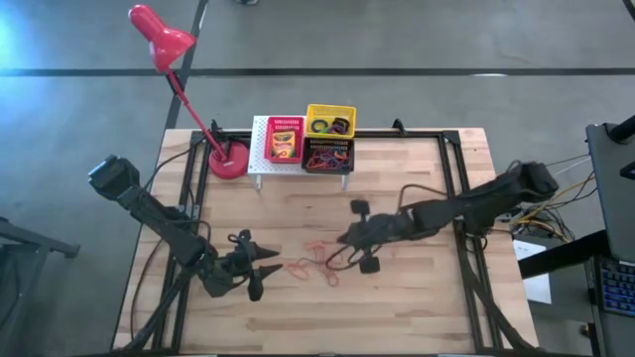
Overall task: Pick & Place Office Desk Supplies
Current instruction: Put the orange rubber band into the black bin on the shelf
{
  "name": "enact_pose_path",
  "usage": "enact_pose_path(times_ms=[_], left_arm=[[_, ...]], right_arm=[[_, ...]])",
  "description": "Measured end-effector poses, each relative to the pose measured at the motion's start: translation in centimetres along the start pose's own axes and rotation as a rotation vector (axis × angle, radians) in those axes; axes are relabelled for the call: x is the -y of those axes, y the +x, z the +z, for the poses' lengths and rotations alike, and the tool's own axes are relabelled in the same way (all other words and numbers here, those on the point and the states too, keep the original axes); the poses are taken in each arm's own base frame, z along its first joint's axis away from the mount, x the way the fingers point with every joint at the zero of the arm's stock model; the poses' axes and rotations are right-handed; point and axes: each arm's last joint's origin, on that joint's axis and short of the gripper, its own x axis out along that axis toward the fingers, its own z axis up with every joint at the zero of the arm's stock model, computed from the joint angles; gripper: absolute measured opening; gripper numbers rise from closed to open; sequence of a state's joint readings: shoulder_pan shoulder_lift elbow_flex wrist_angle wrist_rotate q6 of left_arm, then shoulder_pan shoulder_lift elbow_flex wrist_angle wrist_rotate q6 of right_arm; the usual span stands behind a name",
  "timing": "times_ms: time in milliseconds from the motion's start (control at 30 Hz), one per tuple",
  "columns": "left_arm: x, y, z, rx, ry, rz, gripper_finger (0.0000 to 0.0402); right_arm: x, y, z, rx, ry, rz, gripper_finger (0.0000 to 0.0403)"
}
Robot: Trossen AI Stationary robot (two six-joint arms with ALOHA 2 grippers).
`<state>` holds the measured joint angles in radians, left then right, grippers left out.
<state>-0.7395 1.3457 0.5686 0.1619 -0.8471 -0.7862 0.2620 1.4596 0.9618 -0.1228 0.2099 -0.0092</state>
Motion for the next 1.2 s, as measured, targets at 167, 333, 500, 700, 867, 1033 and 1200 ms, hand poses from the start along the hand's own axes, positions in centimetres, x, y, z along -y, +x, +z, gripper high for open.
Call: enact_pose_path(times_ms=[167,333,500,700,867,1033,1200], left_arm=[[0.0,0.0,0.0,0.003,-0.002,0.004,0.0181],[0.0,0.0,0.1,0.009,-0.003,0.008,0.0181],[0.0,0.0,0.1,0.012,-0.004,0.01,0.0181],[-0.1,0.0,0.1,0.015,-0.003,0.013,0.0181],[-0.1,0.1,0.1,0.015,-0.004,0.014,0.0181],[-0.1,0.1,0.1,0.015,-0.004,0.014,0.0181],[-0.1,0.1,0.1,0.014,-0.003,0.015,0.0181]], right_arm=[[2.2,-3.5,1.9,0.118,0.009,-0.16,0.0008],[5.2,-6.0,3.7,0.207,0.023,-0.255,0.0008],[8.9,-7.0,4.5,0.215,0.085,-0.362,0.0008],[13.1,-7.0,4.1,0.128,0.187,-0.371,0.0008],[16.0,-6.3,3.0,0.019,0.252,-0.361,0.0008],[17.6,-4.7,1.6,-0.092,0.277,-0.37,0.0008],[18.2,-3.7,1.6,-0.114,0.261,-0.372,0.0008]])
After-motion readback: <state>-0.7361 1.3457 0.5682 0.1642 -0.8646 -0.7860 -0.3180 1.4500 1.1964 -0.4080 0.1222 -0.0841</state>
